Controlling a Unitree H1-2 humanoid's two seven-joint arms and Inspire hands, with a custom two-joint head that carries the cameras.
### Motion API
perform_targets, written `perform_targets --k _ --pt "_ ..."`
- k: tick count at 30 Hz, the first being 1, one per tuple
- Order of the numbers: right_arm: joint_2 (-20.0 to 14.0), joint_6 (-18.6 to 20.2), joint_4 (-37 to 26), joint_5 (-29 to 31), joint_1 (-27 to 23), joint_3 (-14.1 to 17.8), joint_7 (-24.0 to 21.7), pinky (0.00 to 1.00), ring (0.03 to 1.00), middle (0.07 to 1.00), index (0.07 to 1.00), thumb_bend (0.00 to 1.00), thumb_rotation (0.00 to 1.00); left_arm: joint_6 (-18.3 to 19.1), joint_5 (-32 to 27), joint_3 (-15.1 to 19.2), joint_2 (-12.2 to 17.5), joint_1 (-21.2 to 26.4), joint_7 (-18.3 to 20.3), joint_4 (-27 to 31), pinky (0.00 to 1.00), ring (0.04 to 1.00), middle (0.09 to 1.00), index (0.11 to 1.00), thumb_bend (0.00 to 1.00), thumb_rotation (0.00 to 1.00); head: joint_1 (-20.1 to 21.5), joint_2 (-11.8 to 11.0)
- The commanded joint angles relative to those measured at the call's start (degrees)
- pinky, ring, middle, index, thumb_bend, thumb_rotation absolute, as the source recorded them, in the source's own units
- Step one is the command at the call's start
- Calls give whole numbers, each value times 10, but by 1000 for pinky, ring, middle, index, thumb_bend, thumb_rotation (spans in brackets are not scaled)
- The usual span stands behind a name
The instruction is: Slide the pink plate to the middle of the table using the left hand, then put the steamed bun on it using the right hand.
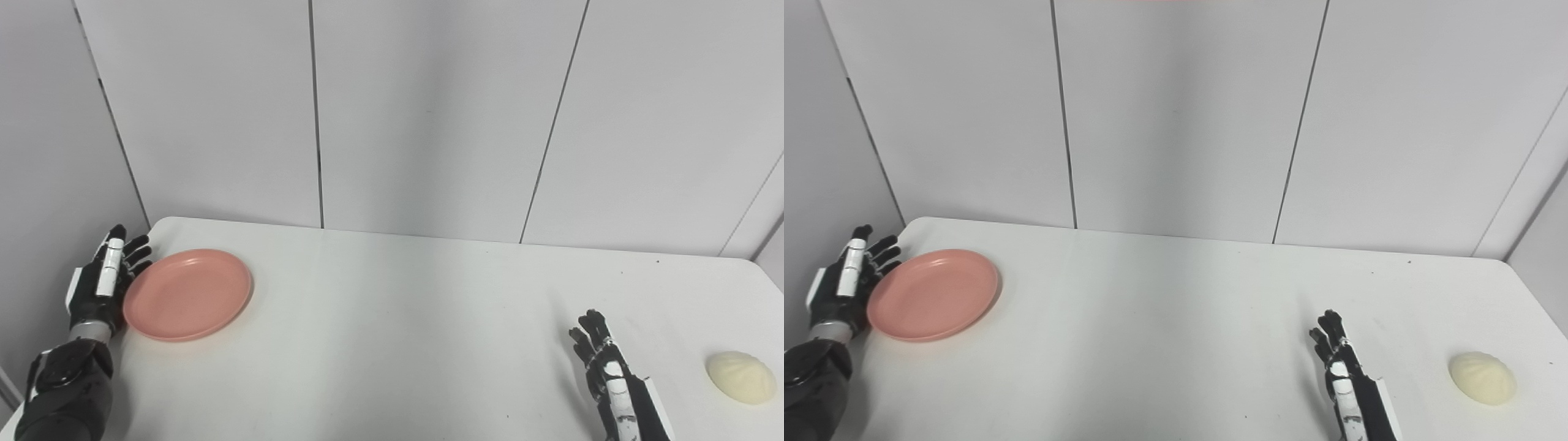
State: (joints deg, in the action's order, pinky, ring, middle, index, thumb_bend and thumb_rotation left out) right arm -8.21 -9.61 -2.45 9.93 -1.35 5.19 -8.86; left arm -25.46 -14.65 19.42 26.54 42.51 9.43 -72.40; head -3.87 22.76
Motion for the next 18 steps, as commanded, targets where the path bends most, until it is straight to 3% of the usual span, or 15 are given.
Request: perform_targets --k 1,18 --pt "10 2 11 2 21 -5 2 989 946 968 968 715 935 -13 1 -6 4 16 1 16 787 817 807 909 750 801 1 1" --pt "11 -1 11 1 21 -10 5 998 948 974 970 719 928 -5 -22 -16 -36 16 26 24 783 816 805 912 775 768 7 5"
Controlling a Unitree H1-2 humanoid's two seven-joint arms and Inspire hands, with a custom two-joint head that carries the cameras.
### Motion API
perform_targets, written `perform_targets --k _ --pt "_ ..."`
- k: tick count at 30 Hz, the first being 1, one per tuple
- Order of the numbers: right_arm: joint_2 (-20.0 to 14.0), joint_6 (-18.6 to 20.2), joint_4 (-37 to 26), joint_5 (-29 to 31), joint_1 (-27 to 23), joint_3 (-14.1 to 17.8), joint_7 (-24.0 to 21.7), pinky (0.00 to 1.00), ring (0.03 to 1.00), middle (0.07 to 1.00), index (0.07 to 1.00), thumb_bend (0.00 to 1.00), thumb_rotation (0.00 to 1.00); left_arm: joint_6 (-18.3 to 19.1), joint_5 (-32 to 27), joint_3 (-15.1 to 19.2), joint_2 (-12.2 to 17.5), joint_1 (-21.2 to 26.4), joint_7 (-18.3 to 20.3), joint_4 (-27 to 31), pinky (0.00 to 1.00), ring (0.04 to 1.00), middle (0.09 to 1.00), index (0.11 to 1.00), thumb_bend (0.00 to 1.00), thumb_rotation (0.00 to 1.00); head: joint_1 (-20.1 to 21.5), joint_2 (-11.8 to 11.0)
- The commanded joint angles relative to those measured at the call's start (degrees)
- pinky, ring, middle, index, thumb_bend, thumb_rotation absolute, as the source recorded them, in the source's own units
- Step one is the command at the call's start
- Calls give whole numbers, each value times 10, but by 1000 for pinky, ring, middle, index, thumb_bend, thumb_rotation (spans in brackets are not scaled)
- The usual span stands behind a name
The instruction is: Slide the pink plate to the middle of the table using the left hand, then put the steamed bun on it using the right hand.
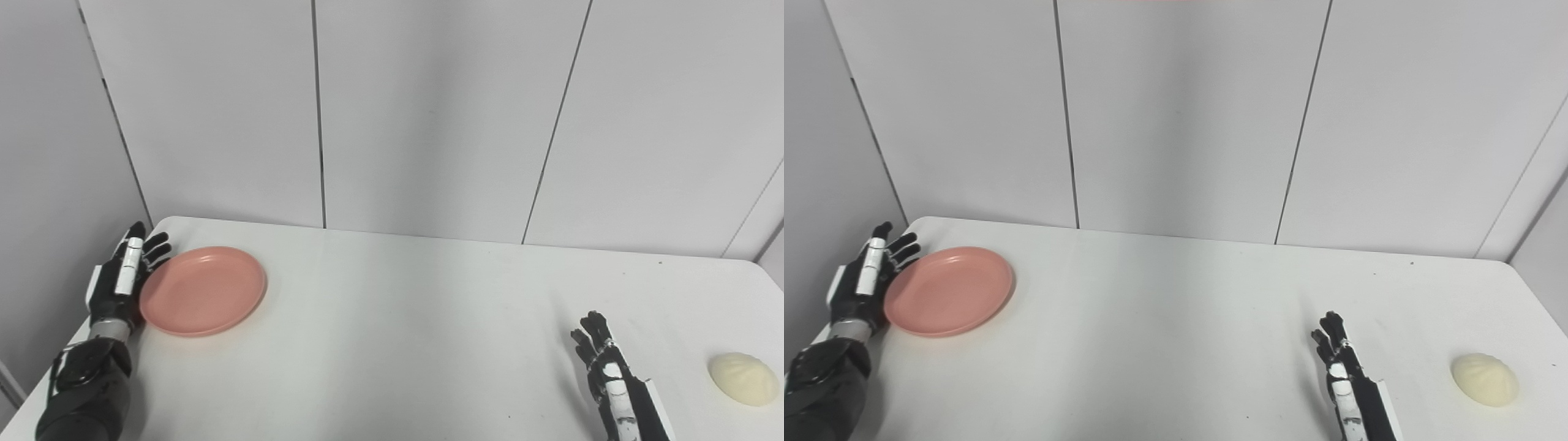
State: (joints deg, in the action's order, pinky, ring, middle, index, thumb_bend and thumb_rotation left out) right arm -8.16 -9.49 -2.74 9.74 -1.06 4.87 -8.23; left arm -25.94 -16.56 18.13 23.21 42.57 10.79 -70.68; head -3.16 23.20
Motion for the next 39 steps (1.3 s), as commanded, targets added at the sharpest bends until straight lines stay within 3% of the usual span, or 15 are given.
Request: perform_targets --k 1,9,16,29,39 --pt "11 -3 15 2 18 -7 -2 998 948 975 971 720 929 1 -2 -5 -6 16 13 10 795 819 809 914 769 768 0 0" --pt "14 -3 14 1 16 -10 1 992 945 972 968 718 936 9 18 -33 -31 16 1 30 756 800 796 895 772 783 6 1" --pt "15 -2 14 2 16 -10 1 991 948 974 968 728 928 17 19 -50 -47 16 21 34 777 825 819 924 775 777 7 3" --pt "20 -4 20 -10 10 -12 6 989 941 966 964 772 941 32 44 -86 -76 22 4 58 716 794 788 899 754 766 18 1" --pt "24 -3 20 -12 10 -11 9 982 935 960 960 784 931 50 57 -110 -107 20 1 90 742 800 791 900 761 774 25 3"
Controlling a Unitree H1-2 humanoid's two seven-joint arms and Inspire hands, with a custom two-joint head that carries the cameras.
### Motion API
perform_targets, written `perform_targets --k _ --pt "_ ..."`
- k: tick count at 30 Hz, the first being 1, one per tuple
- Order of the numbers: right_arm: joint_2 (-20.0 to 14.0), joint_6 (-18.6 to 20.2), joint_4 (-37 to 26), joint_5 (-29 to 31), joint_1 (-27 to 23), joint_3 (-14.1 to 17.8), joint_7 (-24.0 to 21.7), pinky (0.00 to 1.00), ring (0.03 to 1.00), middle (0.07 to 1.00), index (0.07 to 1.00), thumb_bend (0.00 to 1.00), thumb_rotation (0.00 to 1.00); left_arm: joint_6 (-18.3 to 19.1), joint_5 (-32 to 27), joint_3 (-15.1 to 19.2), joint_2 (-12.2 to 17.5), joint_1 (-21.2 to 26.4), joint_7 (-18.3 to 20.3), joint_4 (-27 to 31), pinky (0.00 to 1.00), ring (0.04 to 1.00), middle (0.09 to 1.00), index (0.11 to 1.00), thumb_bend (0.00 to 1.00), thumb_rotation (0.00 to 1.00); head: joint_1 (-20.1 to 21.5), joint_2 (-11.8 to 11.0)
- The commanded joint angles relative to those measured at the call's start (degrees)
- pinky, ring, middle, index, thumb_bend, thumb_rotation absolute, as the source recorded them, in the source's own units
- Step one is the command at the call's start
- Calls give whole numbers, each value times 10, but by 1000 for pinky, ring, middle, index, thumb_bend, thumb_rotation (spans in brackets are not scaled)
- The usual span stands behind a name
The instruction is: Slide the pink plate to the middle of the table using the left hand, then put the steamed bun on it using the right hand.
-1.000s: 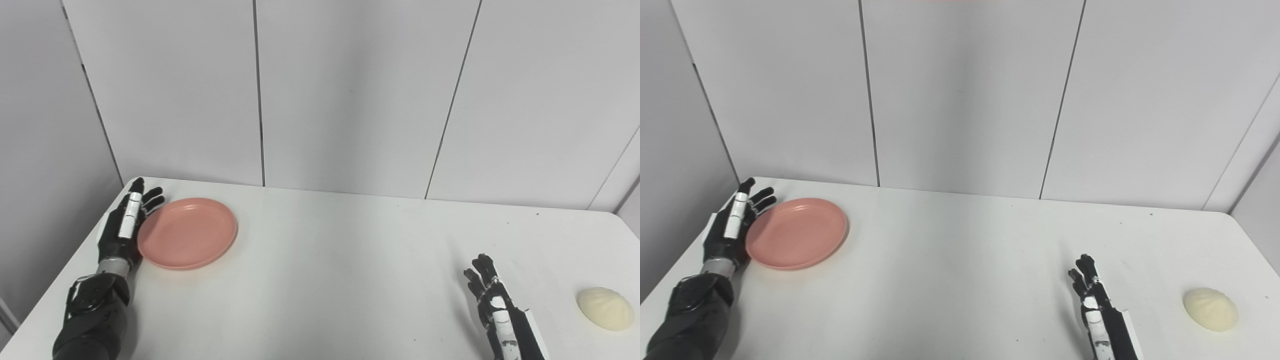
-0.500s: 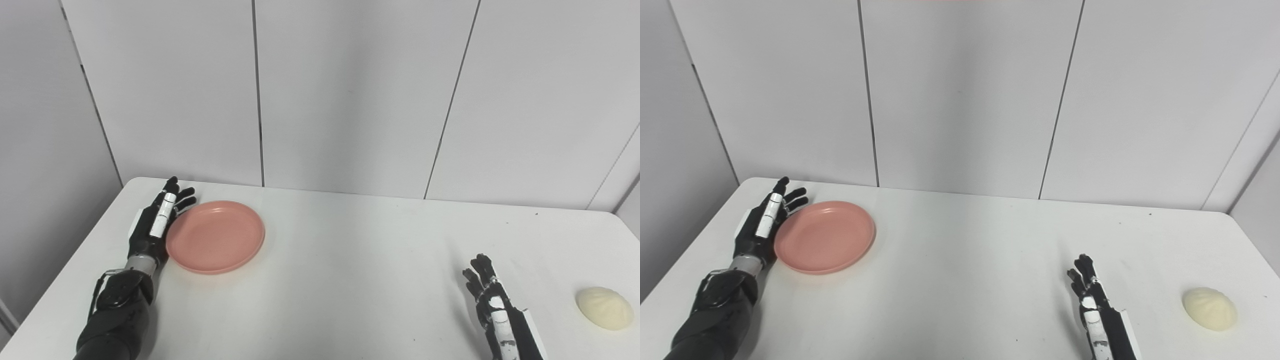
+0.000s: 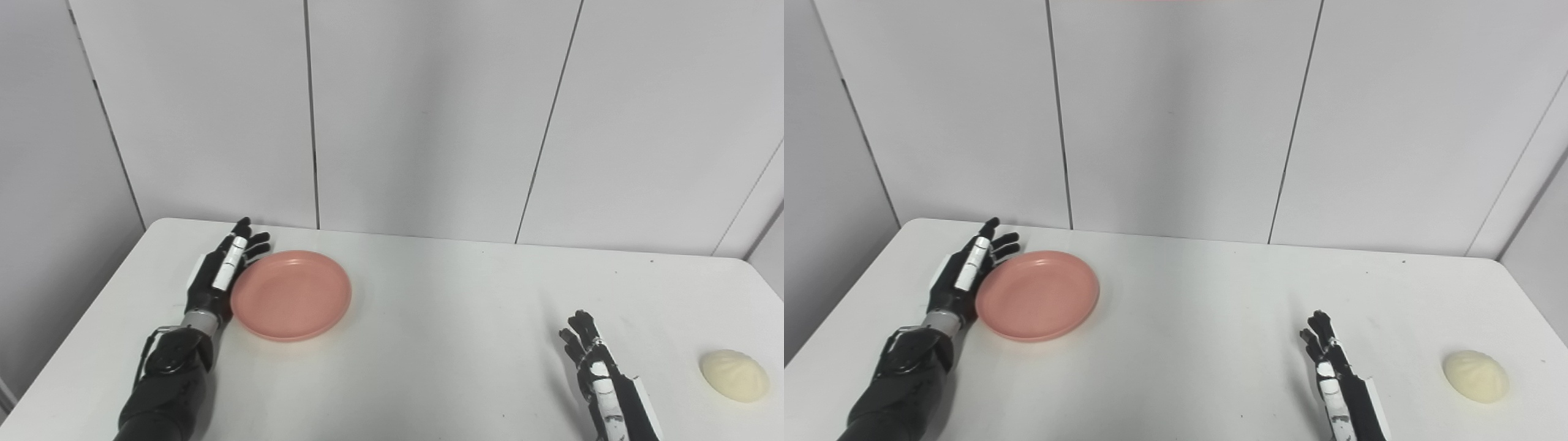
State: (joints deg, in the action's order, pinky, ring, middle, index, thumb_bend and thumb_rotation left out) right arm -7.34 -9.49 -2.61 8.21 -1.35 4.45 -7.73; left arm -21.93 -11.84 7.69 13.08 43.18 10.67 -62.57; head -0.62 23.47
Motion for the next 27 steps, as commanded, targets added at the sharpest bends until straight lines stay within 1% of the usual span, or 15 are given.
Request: perform_targets --k 1,3,8,11,13,17,19,24,27 --pt "16 -2 18 2 13 -7 4 980 933 959 960 785 933 12 8 -6 -10 14 3 11 742 801 792 899 765 775 1 0" --pt "17 1 17 1 12 -7 5 978 932 958 959 784 935 12 7 -7 -19 17 0 10 745 800 787 896 772 758 4 0" --pt "21 2 16 -2 12 -9 7 976 932 958 956 772 928 8 15 -13 -39 24 -6 4 729 798 792 900 785 774 14 1" --pt "23 3 16 -6 11 -8 8 979 931 957 955 758 926 10 19 -15 -49 28 -7 3 716 797 792 908 778 789 20 2" --pt "25 4 15 -8 11 -9 8 976 931 958 955 755 924 14 17 -15 -55 31 -3 2 716 795 791 909 798 791 26 3" --pt "29 4 13 -12 12 -12 9 980 935 961 957 776 918 15 21 -19 -69 32 -5 5 720 793 792 910 801 797 45 7" --pt "32 7 10 -16 12 -13 11 979 934 960 954 797 915 16 25 -21 -75 31 -6 8 723 790 795 905 779 789 53 10" --pt "39 16 2 -19 13 -17 18 979 930 956 951 800 902 21 26 -28 -88 29 5 13 746 798 799 918 775 796 65 12" --pt "43 19 -2 -24 13 -21 21 975 929 958 955 795 908 23 25 -34 -95 27 14 15 744 795 797 915 773 788 80 15"
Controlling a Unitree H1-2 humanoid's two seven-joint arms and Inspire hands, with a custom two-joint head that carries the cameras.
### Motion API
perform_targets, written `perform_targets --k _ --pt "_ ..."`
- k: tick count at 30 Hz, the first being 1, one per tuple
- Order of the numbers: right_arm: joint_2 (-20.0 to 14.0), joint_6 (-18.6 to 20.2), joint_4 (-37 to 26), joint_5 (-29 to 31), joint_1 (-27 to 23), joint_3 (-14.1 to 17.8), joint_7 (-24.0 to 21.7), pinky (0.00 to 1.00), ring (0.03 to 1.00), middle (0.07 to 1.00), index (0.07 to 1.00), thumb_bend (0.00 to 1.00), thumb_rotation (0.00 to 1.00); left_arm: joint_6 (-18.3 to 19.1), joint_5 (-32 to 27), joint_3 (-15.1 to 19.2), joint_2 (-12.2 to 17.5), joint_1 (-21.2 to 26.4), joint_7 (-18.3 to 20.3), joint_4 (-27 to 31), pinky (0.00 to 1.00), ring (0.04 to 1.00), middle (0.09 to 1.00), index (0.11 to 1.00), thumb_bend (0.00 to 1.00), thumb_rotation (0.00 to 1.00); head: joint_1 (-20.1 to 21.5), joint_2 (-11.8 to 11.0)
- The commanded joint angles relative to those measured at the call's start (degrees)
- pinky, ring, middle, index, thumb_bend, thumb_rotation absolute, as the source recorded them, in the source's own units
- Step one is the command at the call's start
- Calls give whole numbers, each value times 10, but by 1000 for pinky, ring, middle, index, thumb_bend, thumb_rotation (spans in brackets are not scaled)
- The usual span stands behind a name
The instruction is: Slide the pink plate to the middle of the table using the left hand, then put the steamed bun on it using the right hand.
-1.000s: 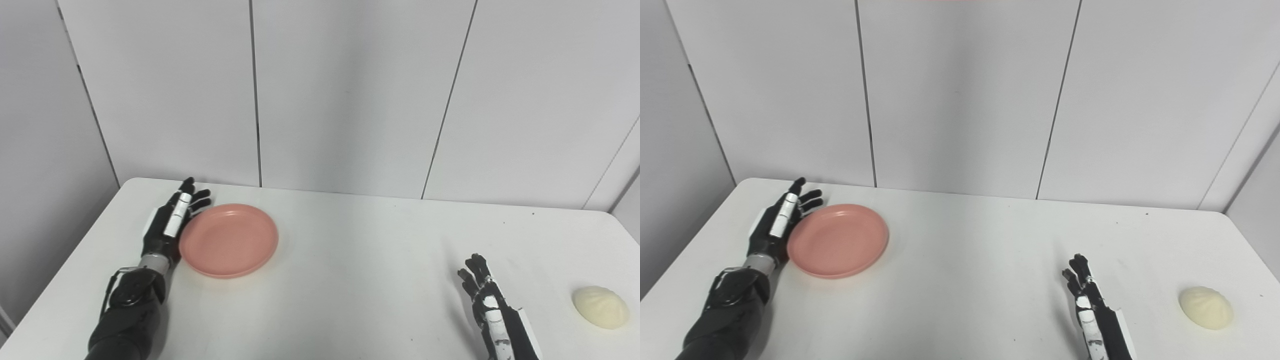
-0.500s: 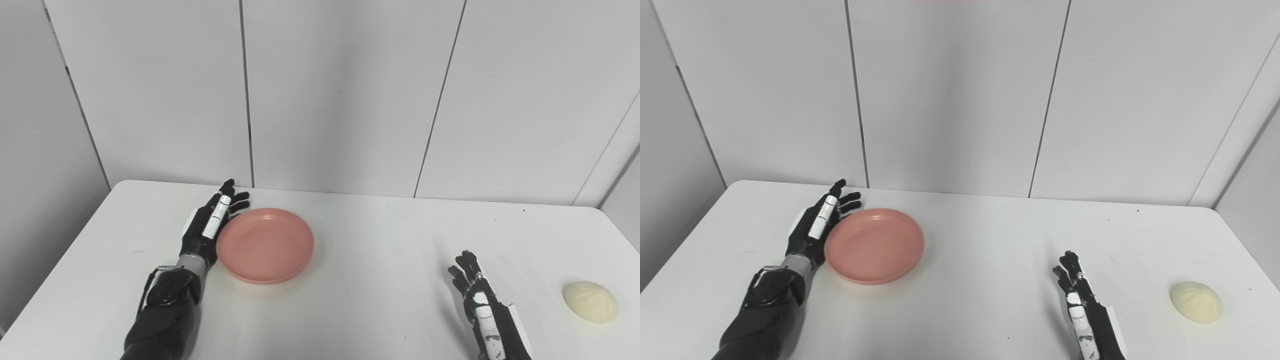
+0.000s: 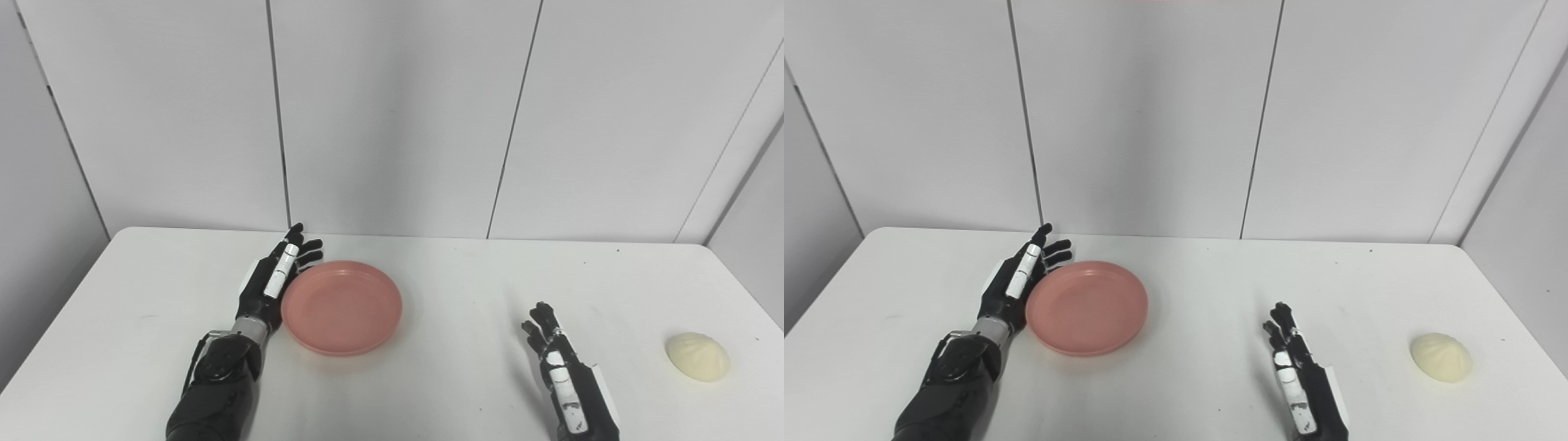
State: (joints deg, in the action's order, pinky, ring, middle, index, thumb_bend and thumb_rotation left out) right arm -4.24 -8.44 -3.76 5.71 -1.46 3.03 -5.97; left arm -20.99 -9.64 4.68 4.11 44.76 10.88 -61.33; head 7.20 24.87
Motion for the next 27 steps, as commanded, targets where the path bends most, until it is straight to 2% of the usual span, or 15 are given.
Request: perform_targets --k 1,9,14,23,27 --pt "13 9 8 0 15 -8 4 974 928 957 955 788 910 15 3 -6 -8 10 14 3 756 796 796 915 773 789 6 1" --pt "18 18 1 -12 16 -18 12 973 937 962 958 737 910 36 -8 -5 -26 0 33 29 796 815 806 924 831 781 35 6" --pt "23 22 -4 -22 17 -23 15 979 941 965 963 746 912 51 -12 -5 -39 -8 44 51 828 840 812 937 867 765 49 10" --pt "28 24 -8 -40 16 -33 23 977 943 967 967 759 907 79 -12 -16 -52 -21 61 90 822 846 823 937 825 776 77 15" --pt "31 30 -12 -42 16 -36 26 975 945 966 971 751 914 74 -10 -19 -56 -18 61 87 838 850 829 936 822 781 85 16"
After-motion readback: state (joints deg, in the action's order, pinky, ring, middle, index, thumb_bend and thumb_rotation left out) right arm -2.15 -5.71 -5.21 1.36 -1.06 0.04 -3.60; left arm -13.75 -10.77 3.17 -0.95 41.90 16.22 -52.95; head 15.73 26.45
